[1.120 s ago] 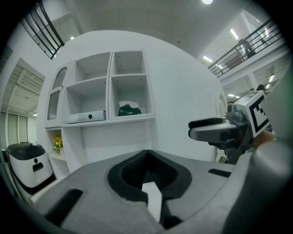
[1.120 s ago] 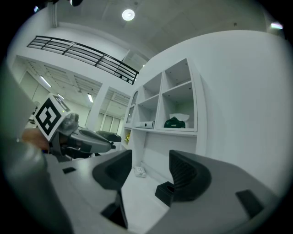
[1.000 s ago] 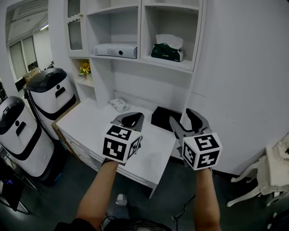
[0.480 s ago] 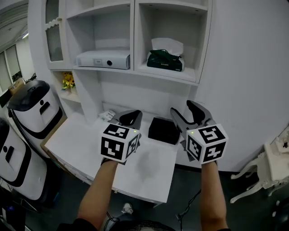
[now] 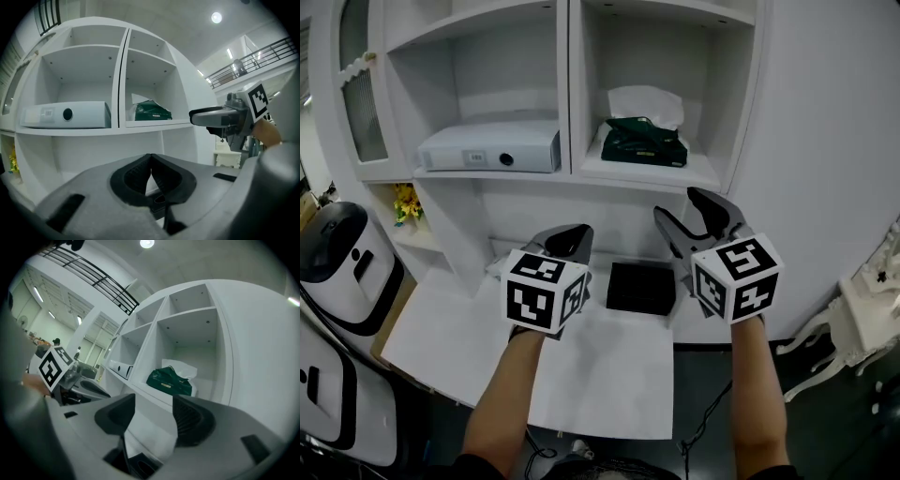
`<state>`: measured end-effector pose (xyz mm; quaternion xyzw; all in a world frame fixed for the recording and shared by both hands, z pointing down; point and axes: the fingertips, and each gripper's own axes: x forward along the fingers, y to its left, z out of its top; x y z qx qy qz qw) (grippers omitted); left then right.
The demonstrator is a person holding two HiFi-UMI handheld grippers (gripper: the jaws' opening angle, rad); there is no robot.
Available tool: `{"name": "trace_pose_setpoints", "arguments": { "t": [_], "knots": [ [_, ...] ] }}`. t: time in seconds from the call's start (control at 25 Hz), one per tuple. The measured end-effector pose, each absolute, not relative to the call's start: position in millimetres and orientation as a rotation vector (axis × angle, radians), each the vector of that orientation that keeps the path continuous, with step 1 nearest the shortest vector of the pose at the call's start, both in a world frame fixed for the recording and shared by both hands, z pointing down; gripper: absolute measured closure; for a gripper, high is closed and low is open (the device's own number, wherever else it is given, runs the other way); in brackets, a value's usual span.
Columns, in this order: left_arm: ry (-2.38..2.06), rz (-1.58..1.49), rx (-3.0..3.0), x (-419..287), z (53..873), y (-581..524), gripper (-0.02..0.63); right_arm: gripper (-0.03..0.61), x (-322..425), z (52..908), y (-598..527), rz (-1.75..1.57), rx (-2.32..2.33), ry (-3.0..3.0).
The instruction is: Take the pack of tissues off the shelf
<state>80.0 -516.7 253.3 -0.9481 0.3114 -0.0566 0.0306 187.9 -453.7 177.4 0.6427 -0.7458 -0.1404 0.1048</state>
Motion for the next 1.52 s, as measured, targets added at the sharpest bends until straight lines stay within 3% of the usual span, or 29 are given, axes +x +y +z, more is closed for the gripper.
{"name": "trace_pose_setpoints", "arguments": {
  "t": [0.76, 1.52],
  "knots": [
    [0.703, -0.135, -3.015, 99.4, 250.6, -565.4, 0.605, 0.342, 194.5, 134.3, -513.8, -0.556, 1.852, -1.845],
    [0.665, -0.133, -3.022, 93.9, 254.6, -583.6, 0.604, 0.425, 205.8, 134.0, -561.7, -0.538, 1.755, -1.673]
  ]
}}
